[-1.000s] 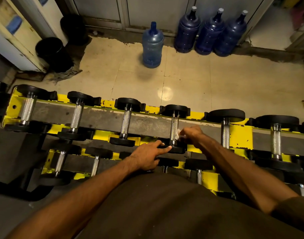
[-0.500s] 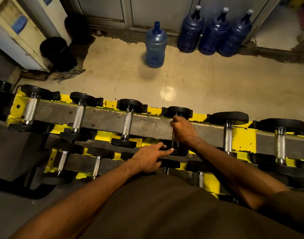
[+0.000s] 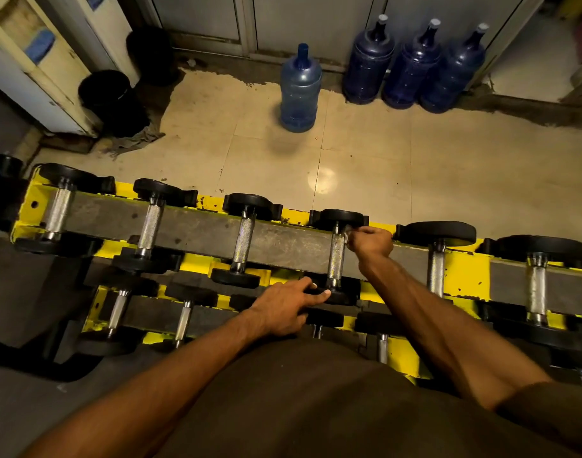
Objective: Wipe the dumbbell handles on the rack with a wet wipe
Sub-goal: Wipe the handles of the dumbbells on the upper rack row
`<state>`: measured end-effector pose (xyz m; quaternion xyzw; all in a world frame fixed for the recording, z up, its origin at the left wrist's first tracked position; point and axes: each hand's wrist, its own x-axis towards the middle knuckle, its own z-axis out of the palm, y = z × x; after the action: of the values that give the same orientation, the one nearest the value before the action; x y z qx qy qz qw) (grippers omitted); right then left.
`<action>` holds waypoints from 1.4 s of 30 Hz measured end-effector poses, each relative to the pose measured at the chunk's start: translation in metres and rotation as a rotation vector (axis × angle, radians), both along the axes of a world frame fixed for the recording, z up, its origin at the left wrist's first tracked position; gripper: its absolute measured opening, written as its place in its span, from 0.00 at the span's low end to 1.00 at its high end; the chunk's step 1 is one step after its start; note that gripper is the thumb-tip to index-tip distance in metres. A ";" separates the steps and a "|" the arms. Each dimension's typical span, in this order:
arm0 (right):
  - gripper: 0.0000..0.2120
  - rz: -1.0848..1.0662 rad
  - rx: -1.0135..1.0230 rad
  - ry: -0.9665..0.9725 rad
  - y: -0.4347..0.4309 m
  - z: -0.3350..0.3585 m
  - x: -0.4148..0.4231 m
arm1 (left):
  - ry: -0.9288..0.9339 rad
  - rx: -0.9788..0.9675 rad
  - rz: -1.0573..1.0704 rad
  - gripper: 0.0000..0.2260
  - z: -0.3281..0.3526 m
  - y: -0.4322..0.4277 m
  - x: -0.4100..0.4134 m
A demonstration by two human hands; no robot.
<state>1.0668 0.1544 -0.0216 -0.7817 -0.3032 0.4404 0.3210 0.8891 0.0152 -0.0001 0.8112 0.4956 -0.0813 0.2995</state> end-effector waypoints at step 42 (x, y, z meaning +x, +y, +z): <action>0.16 1.425 0.367 -1.207 -0.008 0.029 -0.012 | 0.008 0.030 0.002 0.27 -0.001 0.004 0.006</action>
<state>1.0548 0.1461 0.0070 -0.4458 -0.8875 0.0001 -0.1162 0.8949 0.0192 -0.0014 0.8150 0.4985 -0.0767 0.2853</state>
